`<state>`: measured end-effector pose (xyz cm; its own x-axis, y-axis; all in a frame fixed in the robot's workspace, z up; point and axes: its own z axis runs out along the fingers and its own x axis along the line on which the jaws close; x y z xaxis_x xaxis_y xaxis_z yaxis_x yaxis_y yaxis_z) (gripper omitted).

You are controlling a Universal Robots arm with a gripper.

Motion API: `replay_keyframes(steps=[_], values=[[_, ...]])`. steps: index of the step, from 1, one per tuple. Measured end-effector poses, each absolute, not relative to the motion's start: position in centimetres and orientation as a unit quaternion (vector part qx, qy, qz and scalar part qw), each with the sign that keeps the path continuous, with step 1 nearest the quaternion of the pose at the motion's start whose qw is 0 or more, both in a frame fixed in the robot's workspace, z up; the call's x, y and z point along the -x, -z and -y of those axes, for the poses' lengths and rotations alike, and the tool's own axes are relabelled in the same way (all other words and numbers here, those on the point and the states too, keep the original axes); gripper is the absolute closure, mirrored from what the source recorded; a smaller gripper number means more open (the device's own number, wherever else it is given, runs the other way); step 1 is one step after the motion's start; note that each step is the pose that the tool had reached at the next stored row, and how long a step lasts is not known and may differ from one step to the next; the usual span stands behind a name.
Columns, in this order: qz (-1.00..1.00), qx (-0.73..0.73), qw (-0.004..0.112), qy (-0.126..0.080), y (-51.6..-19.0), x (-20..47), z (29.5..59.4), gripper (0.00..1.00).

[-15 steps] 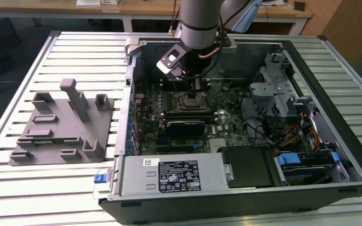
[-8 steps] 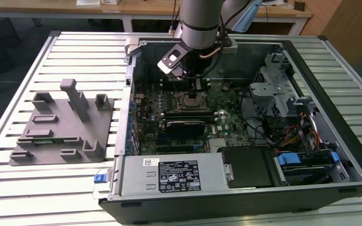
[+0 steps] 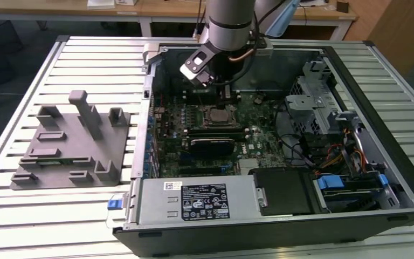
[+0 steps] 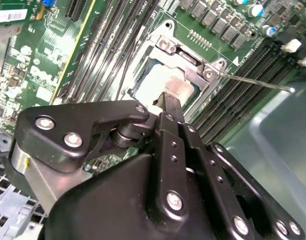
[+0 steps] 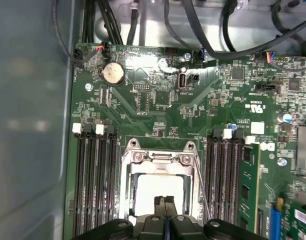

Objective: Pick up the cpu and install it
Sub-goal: 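Install the first cpu locking lever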

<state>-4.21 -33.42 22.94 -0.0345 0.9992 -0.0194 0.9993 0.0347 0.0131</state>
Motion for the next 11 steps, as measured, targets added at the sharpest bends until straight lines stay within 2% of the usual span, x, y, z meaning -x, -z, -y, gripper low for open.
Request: replay_keyframes(steps=[11], values=[[-0.719, -0.695, 0.012, 0.002, -26.0, 4.2, 33.4, 0.89]])
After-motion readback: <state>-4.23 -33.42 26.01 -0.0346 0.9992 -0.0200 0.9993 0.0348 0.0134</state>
